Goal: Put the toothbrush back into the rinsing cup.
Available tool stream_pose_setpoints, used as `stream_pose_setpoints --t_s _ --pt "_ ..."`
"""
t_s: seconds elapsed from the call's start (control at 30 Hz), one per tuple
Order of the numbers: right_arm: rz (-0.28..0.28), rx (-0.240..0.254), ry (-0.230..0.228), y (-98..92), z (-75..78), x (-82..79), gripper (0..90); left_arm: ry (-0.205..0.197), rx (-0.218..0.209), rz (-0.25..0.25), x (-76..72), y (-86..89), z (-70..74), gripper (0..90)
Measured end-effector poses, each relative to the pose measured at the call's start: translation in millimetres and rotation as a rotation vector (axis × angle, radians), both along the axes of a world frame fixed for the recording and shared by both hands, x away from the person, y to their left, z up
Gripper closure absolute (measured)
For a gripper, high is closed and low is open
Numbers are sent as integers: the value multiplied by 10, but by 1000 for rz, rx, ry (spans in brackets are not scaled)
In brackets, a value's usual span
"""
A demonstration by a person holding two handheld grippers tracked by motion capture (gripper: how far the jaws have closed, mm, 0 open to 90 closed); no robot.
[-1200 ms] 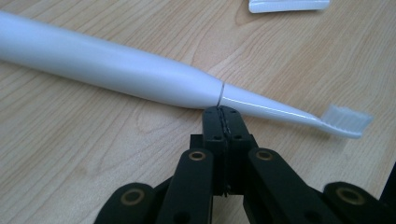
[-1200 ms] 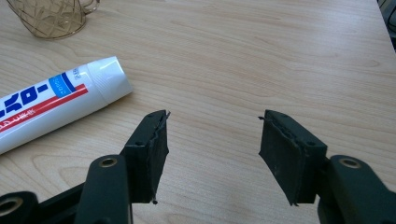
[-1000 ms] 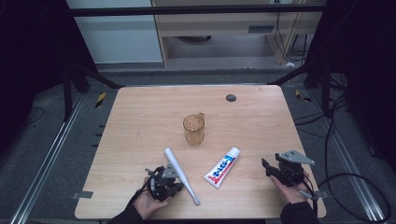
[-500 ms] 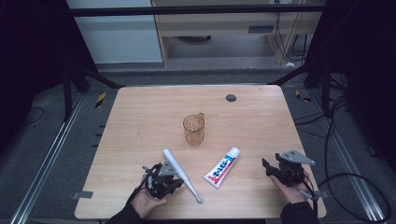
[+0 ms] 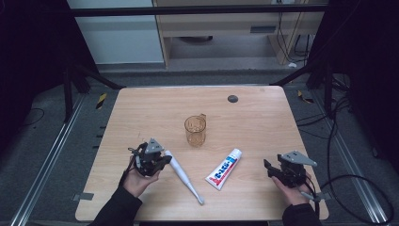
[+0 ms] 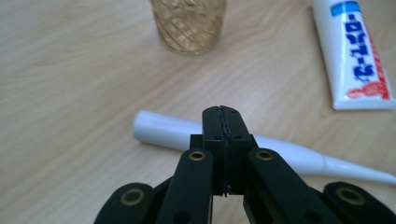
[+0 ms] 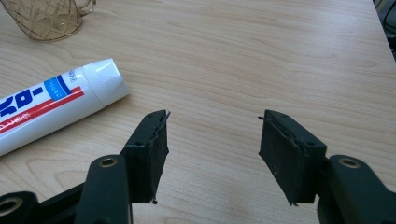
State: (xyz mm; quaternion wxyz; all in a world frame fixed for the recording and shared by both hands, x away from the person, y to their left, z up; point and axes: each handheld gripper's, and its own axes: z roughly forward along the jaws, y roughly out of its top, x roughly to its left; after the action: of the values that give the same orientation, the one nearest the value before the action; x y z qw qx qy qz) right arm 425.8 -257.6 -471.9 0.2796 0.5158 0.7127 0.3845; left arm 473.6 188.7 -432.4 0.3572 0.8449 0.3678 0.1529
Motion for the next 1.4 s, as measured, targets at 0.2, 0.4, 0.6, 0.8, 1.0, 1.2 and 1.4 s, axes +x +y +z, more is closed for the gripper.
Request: stream_pose_setpoints --t_s 0.2,0.4,0.6,0.8,1.0,1.2,1.4 --pt "-1 0 4 3 -8 6 415 -7 22 6 252 -22 11 896" --pt "-2 6 10 9 -8 7 417 3 35 3 441 -54 -70 896" --pt "0 1 4 2 -10 8 417 35 83 -30 501 -123 -213 896" --pt "0 -2 4 5 -9 8 417 60 110 -43 501 -144 -282 896" --pt "1 -2 4 4 -9 8 417 74 128 -52 493 -133 -311 896" --pt "1 -2 5 3 -10 7 417 78 138 -58 466 -106 -298 896" --pt "2 4 12 6 -9 7 417 81 137 -55 435 -51 -302 896"
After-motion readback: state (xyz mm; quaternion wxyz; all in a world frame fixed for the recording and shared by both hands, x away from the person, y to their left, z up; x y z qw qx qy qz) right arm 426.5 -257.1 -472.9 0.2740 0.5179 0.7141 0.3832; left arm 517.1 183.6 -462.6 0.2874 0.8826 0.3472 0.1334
